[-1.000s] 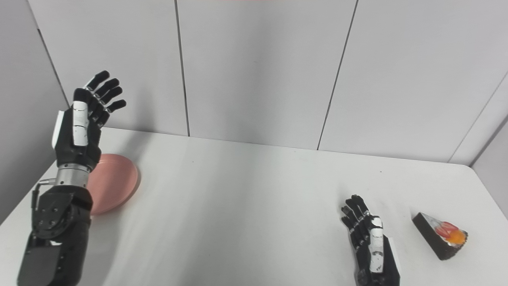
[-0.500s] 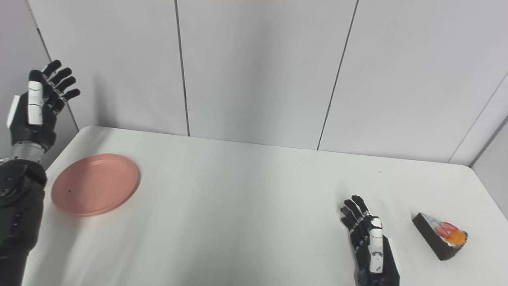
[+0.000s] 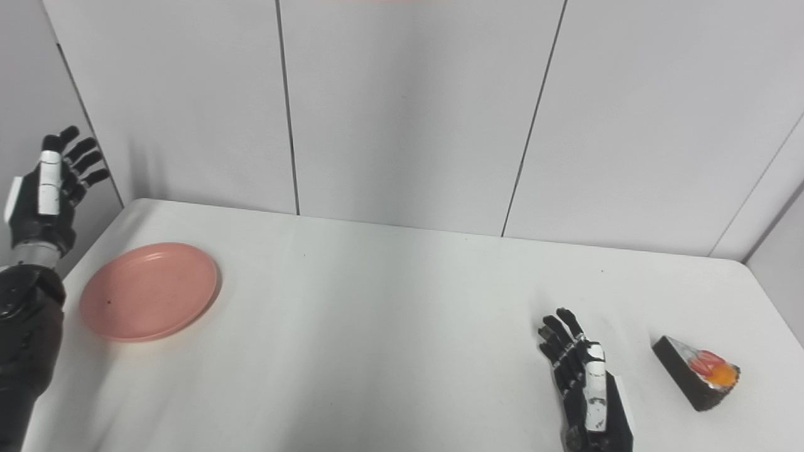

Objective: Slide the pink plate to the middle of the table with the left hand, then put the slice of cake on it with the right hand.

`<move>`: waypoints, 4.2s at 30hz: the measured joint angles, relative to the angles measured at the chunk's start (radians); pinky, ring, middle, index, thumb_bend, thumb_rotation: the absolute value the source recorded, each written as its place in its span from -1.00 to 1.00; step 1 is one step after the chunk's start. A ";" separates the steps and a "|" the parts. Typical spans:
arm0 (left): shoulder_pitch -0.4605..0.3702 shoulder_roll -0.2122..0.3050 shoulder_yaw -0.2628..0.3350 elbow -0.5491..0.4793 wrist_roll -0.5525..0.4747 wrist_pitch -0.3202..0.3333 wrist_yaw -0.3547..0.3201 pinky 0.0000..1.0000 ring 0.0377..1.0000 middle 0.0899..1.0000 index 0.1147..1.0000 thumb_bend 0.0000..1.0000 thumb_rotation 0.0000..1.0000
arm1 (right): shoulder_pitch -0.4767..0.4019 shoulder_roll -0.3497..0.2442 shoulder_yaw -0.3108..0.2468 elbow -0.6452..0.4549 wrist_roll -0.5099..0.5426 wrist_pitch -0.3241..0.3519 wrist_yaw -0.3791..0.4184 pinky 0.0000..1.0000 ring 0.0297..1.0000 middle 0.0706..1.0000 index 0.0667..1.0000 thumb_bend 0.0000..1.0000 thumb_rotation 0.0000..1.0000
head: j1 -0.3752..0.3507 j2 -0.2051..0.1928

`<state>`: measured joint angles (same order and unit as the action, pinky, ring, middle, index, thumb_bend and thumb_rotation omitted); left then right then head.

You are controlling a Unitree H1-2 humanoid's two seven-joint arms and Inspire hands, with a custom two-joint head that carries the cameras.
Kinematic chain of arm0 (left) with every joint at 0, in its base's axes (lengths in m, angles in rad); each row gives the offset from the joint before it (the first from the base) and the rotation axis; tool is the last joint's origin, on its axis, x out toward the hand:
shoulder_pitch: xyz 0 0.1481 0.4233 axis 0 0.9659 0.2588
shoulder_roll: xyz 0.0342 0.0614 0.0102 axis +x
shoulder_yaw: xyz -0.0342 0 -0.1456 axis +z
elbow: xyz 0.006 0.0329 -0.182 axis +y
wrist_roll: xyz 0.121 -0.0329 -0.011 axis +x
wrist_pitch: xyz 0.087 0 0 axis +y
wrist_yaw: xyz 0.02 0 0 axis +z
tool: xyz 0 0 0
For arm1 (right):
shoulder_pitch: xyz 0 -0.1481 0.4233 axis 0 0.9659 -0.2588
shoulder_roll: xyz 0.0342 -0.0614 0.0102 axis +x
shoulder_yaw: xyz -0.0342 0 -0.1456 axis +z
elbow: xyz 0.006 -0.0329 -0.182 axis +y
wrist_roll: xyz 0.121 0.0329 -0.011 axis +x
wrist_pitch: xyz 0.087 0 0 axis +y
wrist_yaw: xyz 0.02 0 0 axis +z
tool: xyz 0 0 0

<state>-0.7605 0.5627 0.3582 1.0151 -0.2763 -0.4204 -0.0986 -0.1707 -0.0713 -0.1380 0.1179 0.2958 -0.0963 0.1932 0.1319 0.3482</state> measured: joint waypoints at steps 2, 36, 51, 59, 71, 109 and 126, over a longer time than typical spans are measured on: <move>0.001 0.000 0.000 0.033 0.000 -0.003 0.000 0.57 0.74 0.71 0.73 0.79 0.78 | 0.002 -0.001 0.000 -0.002 0.000 0.000 0.000 0.85 0.75 0.72 0.74 0.55 0.93 | 0.003 0.008; 0.050 -0.028 0.022 0.153 -0.035 0.007 0.007 0.51 0.68 0.66 0.73 0.85 0.66 | 0.011 -0.006 0.000 -0.018 0.005 0.002 0.000 0.82 0.73 0.69 0.71 0.60 0.89 | -0.012 0.037; 0.073 -0.089 -0.019 0.074 -0.034 0.026 0.001 0.42 0.65 0.63 0.70 0.72 0.66 | 0.015 -0.007 -0.001 -0.025 0.004 0.002 -0.002 0.80 0.73 0.67 0.72 0.62 0.87 | -0.018 0.054; 0.118 -0.118 -0.056 -0.036 -0.031 0.056 -0.007 0.47 0.65 0.66 0.72 0.72 0.70 | 0.022 -0.006 0.004 -0.039 0.001 0.014 -0.008 0.79 0.72 0.66 0.72 0.65 0.88 | -0.025 0.061; 0.164 -0.160 -0.088 -0.174 -0.031 0.138 -0.028 0.48 0.66 0.70 0.75 0.71 0.71 | 0.039 -0.003 0.015 -0.064 -0.004 0.027 -0.023 0.80 0.72 0.63 0.73 0.67 0.87 | -0.048 0.077; 0.158 -0.370 -0.243 -0.309 0.036 0.198 -0.095 0.44 0.67 0.69 0.80 0.67 0.75 | 0.064 0.033 0.071 -0.112 -0.036 0.056 -0.074 0.73 0.67 0.56 0.73 0.66 0.86 | -0.158 0.109; 0.180 -0.515 -0.255 -0.414 0.058 0.278 -0.020 0.61 0.70 0.66 0.66 0.59 0.75 | 0.066 0.059 0.095 -0.130 -0.072 0.081 -0.099 0.71 0.64 0.55 0.70 0.66 0.88 | -0.313 0.127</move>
<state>-0.5801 0.0476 0.1033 0.6014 -0.2188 -0.1427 -0.1186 -0.1045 -0.0128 -0.0429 -0.0117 0.2241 -0.0153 0.0938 -0.1808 0.4755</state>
